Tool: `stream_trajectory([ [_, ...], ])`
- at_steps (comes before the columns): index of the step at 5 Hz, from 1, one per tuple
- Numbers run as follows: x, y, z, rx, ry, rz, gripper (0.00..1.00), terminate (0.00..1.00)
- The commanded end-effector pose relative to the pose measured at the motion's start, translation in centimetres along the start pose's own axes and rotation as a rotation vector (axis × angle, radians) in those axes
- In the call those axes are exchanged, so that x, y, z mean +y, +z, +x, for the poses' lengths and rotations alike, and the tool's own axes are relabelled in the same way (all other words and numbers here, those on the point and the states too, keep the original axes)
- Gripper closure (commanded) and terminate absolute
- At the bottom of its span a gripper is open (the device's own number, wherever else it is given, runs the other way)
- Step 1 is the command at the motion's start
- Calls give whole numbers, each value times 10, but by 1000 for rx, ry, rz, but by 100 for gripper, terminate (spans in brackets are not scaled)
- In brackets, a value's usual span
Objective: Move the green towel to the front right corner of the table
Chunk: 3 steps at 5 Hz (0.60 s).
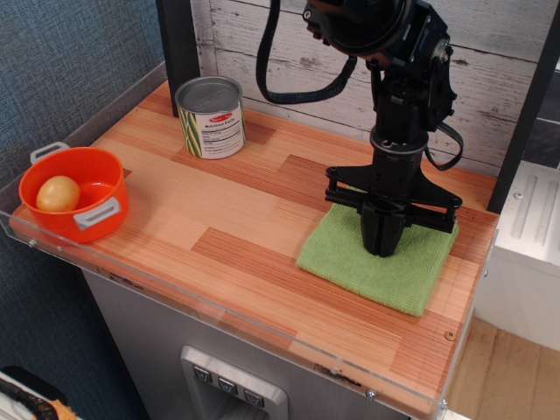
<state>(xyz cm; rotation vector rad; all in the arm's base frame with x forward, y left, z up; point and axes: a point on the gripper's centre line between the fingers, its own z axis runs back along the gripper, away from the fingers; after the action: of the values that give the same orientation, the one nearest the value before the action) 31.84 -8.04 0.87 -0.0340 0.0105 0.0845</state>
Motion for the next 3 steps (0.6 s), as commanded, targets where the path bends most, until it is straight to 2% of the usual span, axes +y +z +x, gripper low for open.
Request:
stream_trajectory([
  [1, -28, 15, -8, -43, -30, -13, 100, 0],
  [3, -31, 16, -10, -44, -12, -21, 100, 0],
])
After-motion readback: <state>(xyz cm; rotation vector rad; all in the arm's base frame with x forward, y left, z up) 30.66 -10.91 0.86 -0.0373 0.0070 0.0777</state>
